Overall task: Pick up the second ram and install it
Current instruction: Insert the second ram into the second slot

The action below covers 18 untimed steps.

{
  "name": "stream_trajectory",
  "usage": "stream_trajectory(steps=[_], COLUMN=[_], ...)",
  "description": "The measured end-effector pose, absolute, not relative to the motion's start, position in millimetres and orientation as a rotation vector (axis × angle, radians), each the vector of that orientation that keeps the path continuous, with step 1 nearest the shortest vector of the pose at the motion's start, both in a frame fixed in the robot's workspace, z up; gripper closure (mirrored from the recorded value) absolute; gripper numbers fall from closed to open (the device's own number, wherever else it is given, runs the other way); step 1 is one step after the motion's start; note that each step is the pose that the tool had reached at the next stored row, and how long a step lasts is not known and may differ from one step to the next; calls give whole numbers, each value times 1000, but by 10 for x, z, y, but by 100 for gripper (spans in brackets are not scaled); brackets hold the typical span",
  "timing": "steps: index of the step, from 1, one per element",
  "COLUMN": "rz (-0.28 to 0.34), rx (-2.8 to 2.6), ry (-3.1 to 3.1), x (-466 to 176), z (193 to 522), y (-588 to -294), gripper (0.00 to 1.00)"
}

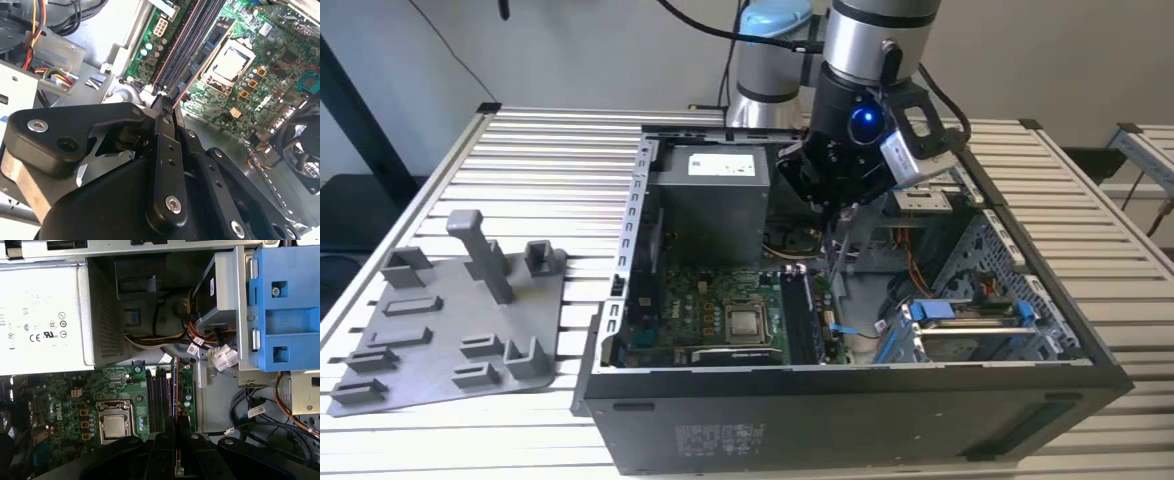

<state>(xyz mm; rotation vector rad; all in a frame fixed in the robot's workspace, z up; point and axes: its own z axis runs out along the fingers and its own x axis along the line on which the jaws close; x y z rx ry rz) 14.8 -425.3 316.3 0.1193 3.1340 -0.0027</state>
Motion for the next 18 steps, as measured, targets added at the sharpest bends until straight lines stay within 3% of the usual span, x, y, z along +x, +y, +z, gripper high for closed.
stream_trajectory(steps=[18], rz=[-2], rx=[37], ry=[3142], x=[75], z=[2869], y=[-4335], gripper=[86])
